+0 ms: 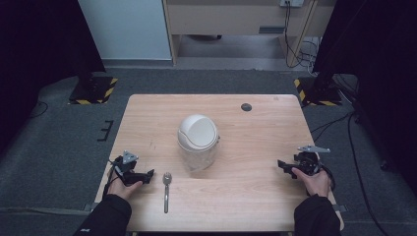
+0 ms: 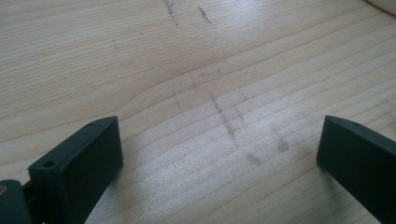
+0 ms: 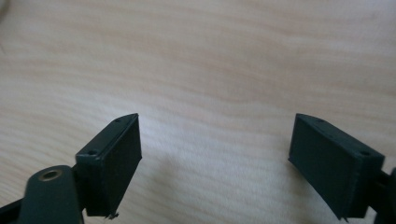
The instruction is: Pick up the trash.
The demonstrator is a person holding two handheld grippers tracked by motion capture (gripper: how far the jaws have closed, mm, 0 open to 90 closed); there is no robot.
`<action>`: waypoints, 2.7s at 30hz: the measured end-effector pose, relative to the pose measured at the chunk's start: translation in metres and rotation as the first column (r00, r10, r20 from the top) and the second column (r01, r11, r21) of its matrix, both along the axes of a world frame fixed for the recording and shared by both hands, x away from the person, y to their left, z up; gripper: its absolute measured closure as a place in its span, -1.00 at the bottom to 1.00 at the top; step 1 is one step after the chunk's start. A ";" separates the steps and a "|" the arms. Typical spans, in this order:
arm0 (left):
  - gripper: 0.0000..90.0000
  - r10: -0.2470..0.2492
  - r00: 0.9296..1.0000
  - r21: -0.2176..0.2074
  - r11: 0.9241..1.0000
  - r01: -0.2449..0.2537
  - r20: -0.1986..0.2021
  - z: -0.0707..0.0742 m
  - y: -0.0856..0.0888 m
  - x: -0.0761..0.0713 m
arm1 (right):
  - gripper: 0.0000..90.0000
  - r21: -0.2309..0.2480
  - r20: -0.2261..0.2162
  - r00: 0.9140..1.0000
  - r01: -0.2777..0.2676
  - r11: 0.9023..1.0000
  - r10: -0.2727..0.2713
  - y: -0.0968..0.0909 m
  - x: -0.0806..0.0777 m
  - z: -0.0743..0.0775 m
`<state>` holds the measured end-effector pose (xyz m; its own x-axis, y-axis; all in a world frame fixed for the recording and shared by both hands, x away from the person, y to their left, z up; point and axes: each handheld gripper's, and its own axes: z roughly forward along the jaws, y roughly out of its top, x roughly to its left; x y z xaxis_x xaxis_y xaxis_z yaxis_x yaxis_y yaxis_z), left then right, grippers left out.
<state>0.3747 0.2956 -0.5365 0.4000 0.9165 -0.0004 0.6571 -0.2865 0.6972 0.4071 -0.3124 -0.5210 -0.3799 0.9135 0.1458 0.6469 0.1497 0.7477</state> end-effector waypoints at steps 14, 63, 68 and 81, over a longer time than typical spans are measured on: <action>-1.00 0.010 1.000 -0.002 1.000 -0.010 0.000 0.000 -0.001 -0.001 | -0.53 0.160 0.173 0.985 -0.012 0.987 -0.016 0.012 -0.006 0.053; -1.00 0.005 1.000 0.000 1.000 -0.005 -0.002 0.000 -0.002 -0.002 | -0.65 0.163 0.479 0.854 -0.312 0.936 0.202 0.186 0.026 0.147; -1.00 0.005 1.000 0.000 1.000 -0.005 -0.002 0.000 -0.002 -0.002 | -0.65 0.153 0.467 0.854 -0.333 0.930 0.229 0.206 0.032 0.141; -1.00 0.006 1.000 0.000 1.000 -0.006 -0.002 0.000 -0.002 -0.002 | -0.59 0.104 0.400 0.873 -0.346 0.932 0.280 0.232 0.040 0.106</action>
